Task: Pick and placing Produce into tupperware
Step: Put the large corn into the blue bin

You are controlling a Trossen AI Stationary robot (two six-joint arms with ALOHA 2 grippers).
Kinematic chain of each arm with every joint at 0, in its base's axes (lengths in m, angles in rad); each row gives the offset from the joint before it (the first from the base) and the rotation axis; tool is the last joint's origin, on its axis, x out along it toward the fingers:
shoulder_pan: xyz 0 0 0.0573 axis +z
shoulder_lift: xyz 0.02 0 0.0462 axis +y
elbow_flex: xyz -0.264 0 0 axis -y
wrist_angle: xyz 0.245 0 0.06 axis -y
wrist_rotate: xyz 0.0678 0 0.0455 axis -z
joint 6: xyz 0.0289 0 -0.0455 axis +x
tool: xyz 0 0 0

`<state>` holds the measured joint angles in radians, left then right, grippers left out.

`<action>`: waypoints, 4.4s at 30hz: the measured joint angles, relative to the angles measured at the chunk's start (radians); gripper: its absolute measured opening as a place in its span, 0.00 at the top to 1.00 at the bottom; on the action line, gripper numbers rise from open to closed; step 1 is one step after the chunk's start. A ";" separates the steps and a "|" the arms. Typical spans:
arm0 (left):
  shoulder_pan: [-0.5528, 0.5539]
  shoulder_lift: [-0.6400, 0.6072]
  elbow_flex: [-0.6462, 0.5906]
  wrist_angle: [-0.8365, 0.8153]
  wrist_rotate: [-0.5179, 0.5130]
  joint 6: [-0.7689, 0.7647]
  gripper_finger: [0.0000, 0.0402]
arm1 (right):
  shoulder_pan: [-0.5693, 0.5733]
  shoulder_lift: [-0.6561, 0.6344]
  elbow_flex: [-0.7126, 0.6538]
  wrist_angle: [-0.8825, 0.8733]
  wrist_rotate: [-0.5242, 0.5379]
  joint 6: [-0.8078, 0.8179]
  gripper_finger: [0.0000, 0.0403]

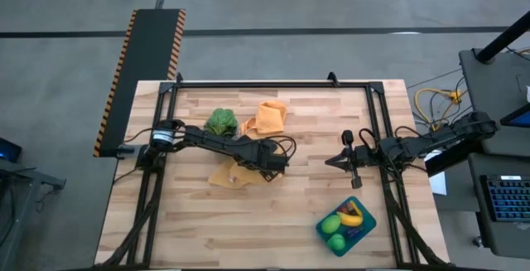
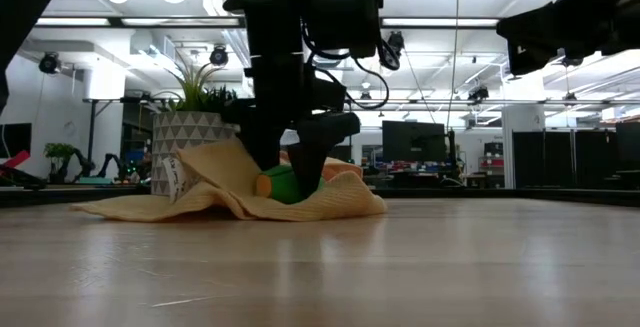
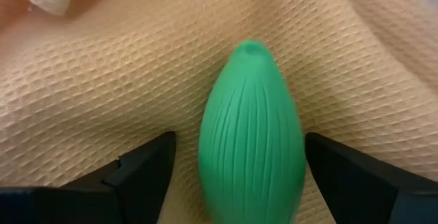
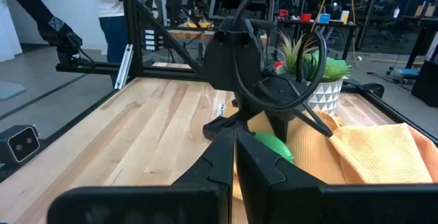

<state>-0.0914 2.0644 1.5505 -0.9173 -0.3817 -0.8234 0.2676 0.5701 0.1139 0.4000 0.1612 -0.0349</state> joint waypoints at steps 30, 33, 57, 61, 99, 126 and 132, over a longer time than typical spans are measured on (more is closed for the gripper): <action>-0.002 -0.004 0.005 0.000 -0.008 0.066 0.52 | 0.000 0.000 0.000 -0.001 0.024 -0.003 0.98; -0.002 -0.008 0.005 0.000 -0.016 0.075 0.52 | 0.000 0.000 0.000 -0.001 0.024 -0.003 0.98; -0.183 -0.173 0.014 0.462 0.001 0.378 0.52 | 0.000 0.000 0.000 0.000 0.110 -0.018 0.98; -0.201 -0.162 0.013 0.619 0.123 0.418 0.52 | 0.000 0.000 0.000 0.000 0.124 -0.014 0.98; -0.212 0.337 0.552 0.855 0.615 0.623 0.52 | -0.002 -0.033 0.001 -0.001 0.132 -0.003 0.98; -0.208 0.350 0.555 0.857 0.613 0.647 0.52 | -0.002 -0.033 0.000 0.000 0.130 -0.002 0.98; -0.208 0.350 0.555 0.857 0.613 0.648 0.51 | -0.002 -0.033 0.000 0.000 0.130 -0.002 0.98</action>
<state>-0.2993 2.4148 2.1052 -0.0603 0.2314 -0.1759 0.2657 0.5373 0.1143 0.3996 0.2909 -0.0373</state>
